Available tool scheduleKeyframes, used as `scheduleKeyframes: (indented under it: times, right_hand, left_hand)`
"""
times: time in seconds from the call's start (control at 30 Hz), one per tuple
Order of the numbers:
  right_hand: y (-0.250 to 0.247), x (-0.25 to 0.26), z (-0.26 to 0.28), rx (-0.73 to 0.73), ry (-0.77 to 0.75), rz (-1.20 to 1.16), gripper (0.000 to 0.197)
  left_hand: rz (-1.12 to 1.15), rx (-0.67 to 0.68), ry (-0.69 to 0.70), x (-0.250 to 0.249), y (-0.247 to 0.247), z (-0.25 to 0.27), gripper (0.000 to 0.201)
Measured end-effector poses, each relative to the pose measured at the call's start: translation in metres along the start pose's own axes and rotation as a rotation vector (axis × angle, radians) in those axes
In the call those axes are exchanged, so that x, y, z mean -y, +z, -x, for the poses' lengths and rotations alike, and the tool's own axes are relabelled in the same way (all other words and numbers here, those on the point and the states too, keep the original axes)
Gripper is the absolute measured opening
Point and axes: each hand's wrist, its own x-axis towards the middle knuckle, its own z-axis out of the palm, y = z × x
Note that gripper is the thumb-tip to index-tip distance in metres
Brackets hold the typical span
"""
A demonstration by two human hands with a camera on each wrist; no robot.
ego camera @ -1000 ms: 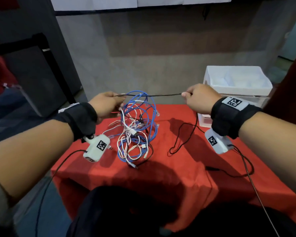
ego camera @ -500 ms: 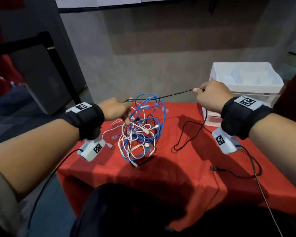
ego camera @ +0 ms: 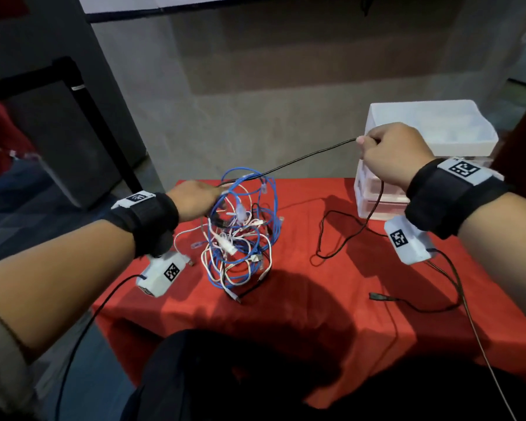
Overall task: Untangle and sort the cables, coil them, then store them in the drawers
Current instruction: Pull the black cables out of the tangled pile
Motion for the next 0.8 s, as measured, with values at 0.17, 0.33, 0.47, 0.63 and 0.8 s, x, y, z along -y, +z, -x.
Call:
scheduleKeyframes:
  times: [0.17,0.33,0.47,0.63,0.8]
  right_hand:
    - [-0.006,0.001,0.006,-0.035,-0.048,-0.019,0.038]
    - [0.015,0.023,0.032,0.193,-0.184,0.055,0.037]
    - [0.034,0.039,0.054,0.372,-0.242,0.123,0.036]
    - [0.043,0.044,0.054,0.237,-0.185,0.104,0.036]
    - [0.047,0.038,0.053,0.223,-0.138,0.055,0.036]
  left_hand:
    - [0.278,-0.062,-0.015,-0.003,-0.007,0.003,0.029]
    - [0.478,0.000,-0.080,-0.030,-0.005,0.012,0.045]
    - [0.711,0.051,-0.048,-0.034,0.001,0.017,0.031]
    - [0.495,-0.043,0.026,-0.008,0.013,0.024,0.019]
    - [0.039,-0.132,0.086,0.012,0.018,0.031,0.029]
